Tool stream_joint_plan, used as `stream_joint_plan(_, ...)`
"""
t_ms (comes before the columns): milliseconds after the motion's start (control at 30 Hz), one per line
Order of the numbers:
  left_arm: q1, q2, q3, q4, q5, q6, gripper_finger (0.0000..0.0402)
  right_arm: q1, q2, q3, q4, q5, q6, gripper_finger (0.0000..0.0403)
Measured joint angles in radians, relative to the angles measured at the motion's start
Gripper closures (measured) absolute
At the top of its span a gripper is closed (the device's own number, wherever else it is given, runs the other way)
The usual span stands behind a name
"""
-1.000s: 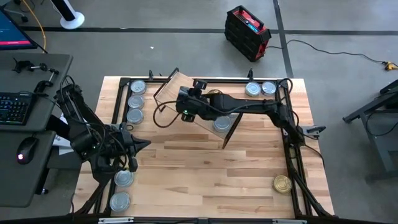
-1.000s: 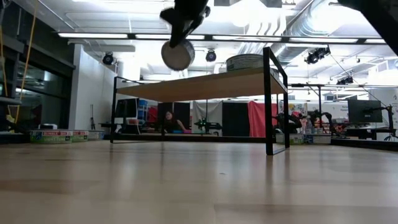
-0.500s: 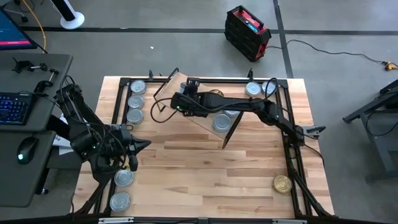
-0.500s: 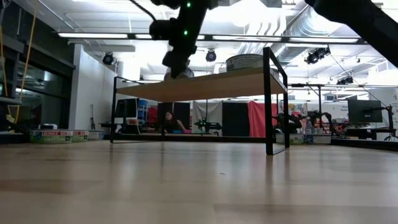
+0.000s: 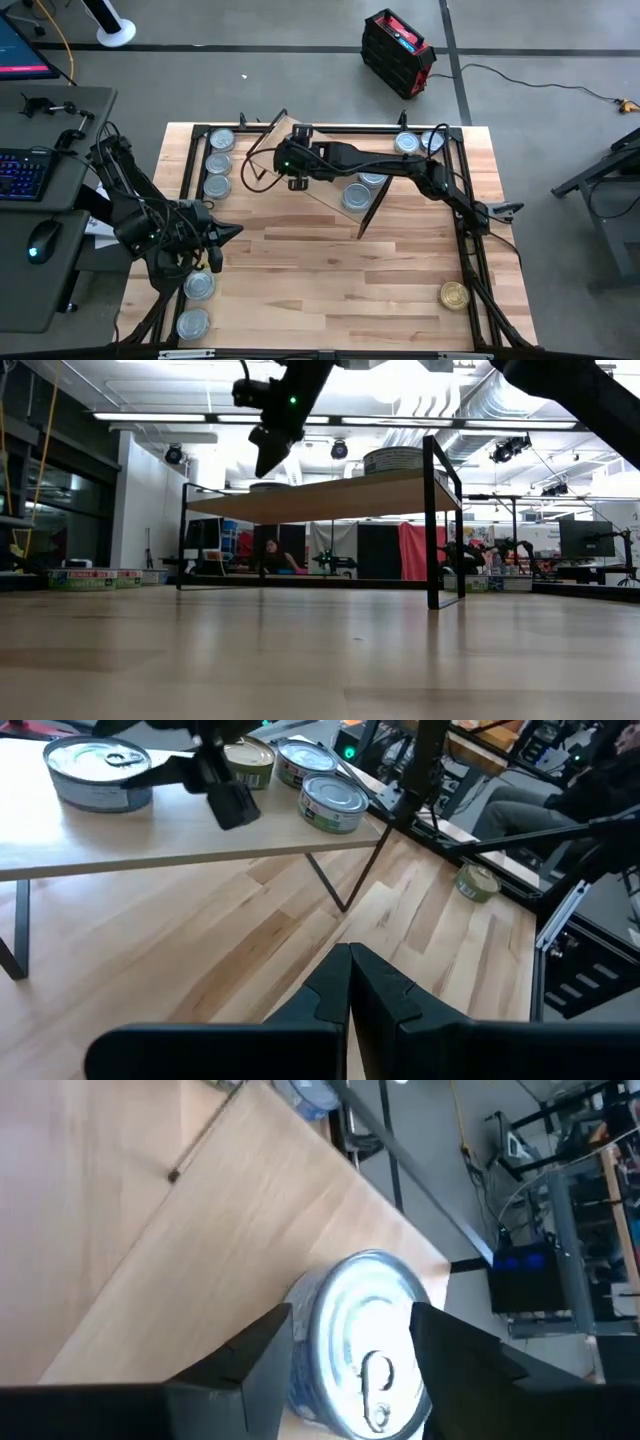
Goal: Stack canned seafood by type on shelf
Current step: Put the blue tuna can on the shelf, then stack the white-green tuna can on top of the other white-green tuna cans on the shelf
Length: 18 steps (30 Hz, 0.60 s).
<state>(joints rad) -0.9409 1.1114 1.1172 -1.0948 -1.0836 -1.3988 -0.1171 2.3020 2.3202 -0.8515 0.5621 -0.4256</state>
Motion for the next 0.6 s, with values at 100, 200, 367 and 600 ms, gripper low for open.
stream_joint_plan(100,0.000,0.000,0.000,0.000,0.000,-0.003,0.0401,0.001,0.000,0.025,-0.017,0.000,-0.007,0.0207)
stream_joint_plan(200,0.000,0.000,0.000,0.000,0.000,0.000,0.0401,0.001,-0.020,0.027,-0.041,0.002,-0.009,0.0205)
stream_joint_plan(367,0.000,0.000,0.000,-0.006,0.008,0.055,0.0401,0.002,-0.094,0.030,-0.103,-0.050,0.092,0.0205)
stream_joint_plan(600,0.000,0.002,-0.005,-0.009,0.068,0.084,0.0402,0.033,-0.155,0.026,-0.225,-0.379,0.389,0.0219)
